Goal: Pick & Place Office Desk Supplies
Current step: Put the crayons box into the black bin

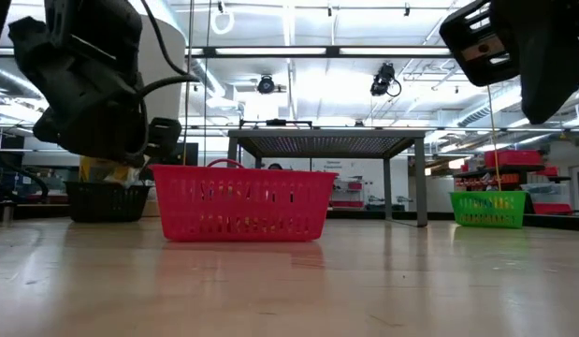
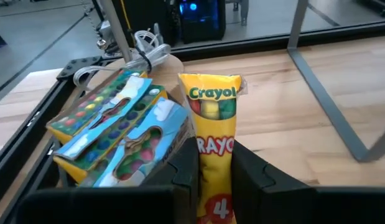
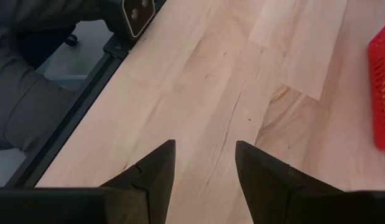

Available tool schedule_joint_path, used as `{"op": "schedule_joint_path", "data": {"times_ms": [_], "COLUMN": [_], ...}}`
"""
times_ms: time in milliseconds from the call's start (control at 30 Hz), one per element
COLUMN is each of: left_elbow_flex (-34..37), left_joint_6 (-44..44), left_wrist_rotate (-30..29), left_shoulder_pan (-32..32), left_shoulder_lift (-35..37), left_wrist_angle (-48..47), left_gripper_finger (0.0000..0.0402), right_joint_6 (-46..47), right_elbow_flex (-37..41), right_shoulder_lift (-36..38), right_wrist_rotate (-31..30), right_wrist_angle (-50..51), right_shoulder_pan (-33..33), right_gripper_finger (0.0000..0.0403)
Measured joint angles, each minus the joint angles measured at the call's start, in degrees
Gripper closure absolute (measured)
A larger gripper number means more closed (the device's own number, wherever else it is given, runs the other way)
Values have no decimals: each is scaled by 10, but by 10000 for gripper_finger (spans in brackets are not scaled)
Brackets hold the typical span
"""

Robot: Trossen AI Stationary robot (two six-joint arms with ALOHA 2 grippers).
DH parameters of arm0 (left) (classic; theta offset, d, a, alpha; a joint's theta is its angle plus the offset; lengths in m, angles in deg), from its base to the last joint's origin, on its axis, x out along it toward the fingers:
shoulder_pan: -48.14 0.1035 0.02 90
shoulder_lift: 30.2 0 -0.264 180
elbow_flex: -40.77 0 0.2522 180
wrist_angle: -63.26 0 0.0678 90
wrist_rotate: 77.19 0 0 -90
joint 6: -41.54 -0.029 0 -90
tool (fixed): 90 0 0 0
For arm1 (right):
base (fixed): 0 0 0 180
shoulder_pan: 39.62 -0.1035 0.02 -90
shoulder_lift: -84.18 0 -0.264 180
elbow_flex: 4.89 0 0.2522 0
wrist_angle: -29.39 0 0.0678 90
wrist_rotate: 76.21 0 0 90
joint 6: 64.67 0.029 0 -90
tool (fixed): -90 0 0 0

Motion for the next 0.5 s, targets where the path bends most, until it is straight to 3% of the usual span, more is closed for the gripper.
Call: {"op": "schedule_joint_path", "data": {"times_ms": [200, 300, 500], "left_elbow_flex": [35, 57, 58], "left_joint_6": [5, 4, 4], "left_wrist_rotate": [-4, 11, 11], "left_shoulder_pan": [4, 4, 4], "left_shoulder_lift": [0, -1, 2], "left_wrist_angle": [57, 114, 128], "left_gripper_finger": [338, 308, 278], "right_joint_6": [29, 30, 34], "right_elbow_flex": [0, 0, -2], "right_shoulder_lift": [2, 7, 22], "right_wrist_rotate": [17, 21, 31], "right_wrist_angle": [-2, 0, -4], "right_shoulder_pan": [15, 18, 21], "right_gripper_finger": [227, 227, 227]}}
